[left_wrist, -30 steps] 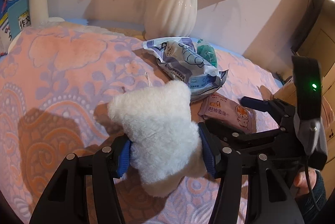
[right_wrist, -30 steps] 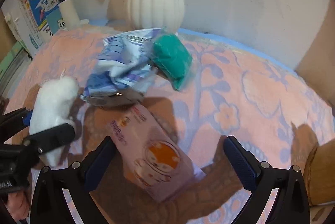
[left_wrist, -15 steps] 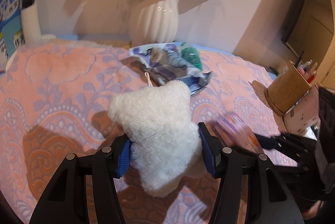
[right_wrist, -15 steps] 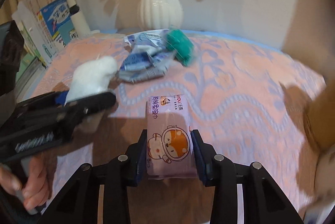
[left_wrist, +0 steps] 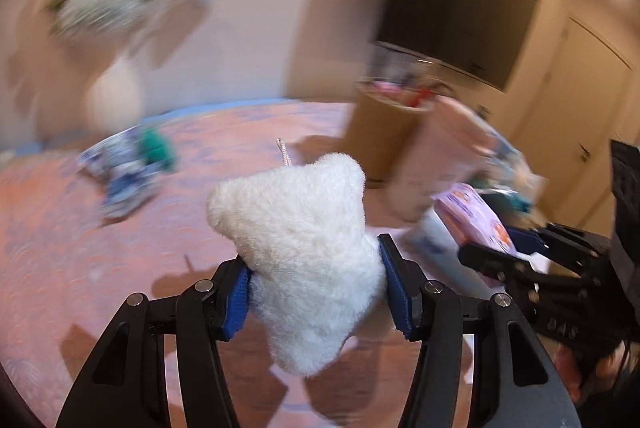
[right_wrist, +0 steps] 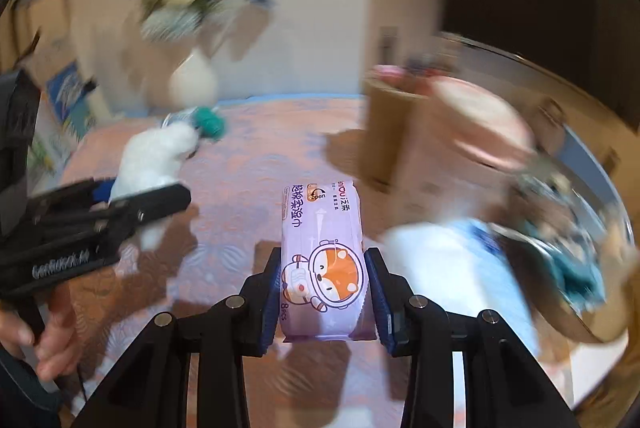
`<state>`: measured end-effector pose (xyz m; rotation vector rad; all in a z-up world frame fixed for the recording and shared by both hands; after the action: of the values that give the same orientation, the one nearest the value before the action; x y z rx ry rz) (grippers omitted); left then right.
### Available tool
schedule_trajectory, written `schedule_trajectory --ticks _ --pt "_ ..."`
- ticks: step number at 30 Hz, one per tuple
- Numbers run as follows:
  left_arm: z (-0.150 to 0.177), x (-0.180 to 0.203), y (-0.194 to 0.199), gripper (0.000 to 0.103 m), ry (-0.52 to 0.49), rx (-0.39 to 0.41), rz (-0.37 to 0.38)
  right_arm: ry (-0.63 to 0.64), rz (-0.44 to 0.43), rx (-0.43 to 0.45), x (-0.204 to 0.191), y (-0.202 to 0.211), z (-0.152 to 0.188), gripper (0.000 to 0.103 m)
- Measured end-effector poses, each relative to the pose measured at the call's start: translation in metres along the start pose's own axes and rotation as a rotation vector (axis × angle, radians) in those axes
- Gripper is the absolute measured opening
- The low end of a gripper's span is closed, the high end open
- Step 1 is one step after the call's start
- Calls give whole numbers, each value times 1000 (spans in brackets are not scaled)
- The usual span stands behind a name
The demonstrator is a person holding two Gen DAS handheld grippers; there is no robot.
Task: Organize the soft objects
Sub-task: 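Carry toy and wipe packet to the woven basket and open both tools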
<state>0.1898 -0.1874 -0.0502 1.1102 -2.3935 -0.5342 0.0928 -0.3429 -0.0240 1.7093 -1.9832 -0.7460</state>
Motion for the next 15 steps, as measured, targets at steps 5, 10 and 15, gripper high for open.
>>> schedule_trajectory --ticks 5,10,15 --pt "-8 65 -11 54 -56 -14 112 -91 78 47 56 32 -2 38" --pt "-16 116 -28 54 -83 -30 185 -168 153 96 114 56 -1 38" --pt "-27 167 -51 54 -126 -42 237 -250 216 117 171 69 2 38"
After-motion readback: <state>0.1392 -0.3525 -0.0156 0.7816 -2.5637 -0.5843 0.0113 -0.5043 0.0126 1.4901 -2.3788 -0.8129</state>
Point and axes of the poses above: each gripper's, at about its wrist camera, not at the fingertips, and y roughly against the way its jaws point, x to its right, z to its underside, the point moved 5 cm from there along -y, roughly the way its jaws point, and after that the axes turned 9 degrees about x, right-handed, at the moved point
